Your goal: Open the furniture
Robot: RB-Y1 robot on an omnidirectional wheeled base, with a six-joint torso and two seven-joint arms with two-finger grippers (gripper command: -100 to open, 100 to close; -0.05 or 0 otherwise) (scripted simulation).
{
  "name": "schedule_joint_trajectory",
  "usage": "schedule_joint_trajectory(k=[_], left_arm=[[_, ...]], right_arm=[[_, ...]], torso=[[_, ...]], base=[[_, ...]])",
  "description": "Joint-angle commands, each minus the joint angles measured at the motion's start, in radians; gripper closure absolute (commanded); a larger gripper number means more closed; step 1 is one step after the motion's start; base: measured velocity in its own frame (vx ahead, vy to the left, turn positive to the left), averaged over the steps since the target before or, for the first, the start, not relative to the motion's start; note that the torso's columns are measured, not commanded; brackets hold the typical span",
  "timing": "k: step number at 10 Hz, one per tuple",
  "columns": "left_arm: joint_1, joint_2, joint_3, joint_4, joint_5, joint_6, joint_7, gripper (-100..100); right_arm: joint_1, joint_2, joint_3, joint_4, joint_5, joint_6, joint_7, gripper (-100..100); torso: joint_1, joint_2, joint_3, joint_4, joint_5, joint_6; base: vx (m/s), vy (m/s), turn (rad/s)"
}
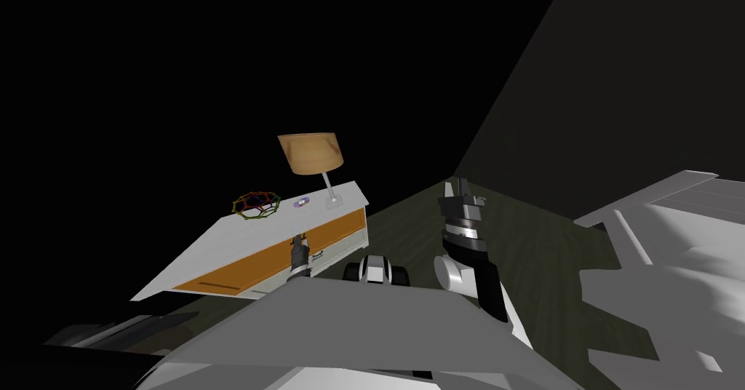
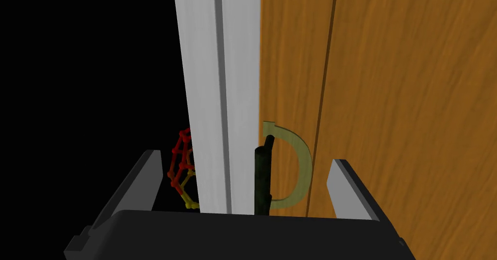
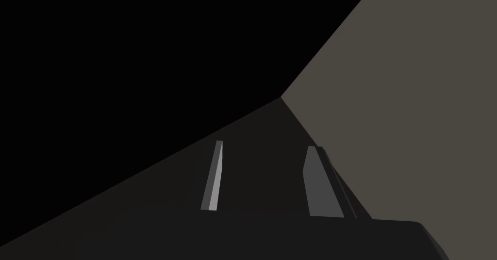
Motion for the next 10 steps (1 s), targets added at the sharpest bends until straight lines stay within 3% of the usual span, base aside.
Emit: schedule_joint_trajectory(k=[1,2,5,10], left_arm=[[-0.001,0.006,0.004,-0.015,0.000,0.015,0.001,-100],[0.014,-0.012,-0.007,0.000,0.000,-0.017,-0.004,100],[0.029,-0.030,-0.018,0.016,0.000,-0.054,-0.007,100],[0.026,0.006,-0.007,-0.039,0.006,0.016,0.002,100]], right_arm=[[0.000,0.000,0.000,0.000,0.000,0.000,0.000,0],[0.000,0.000,0.000,0.000,0.000,0.000,0.000,0],[0.000,0.000,0.000,0.000,0.000,0.000,0.000,0],[0.000,0.000,0.000,0.000,0.000,0.000,0.000,0]], torso=[[0.000,0.000,0.000,0.000,0.000,0.000],[0.001,0.001,0.000,0.000,0.000,0.000],[-0.002,0.003,0.001,0.002,-0.003,-0.002],[-0.007,0.008,0.004,0.003,-0.004,-0.003]], base=[[0.002,-0.012,0.003],[-0.007,0.018,-0.042],[-0.004,0.030,-0.030],[-0.099,-0.091,0.024]])
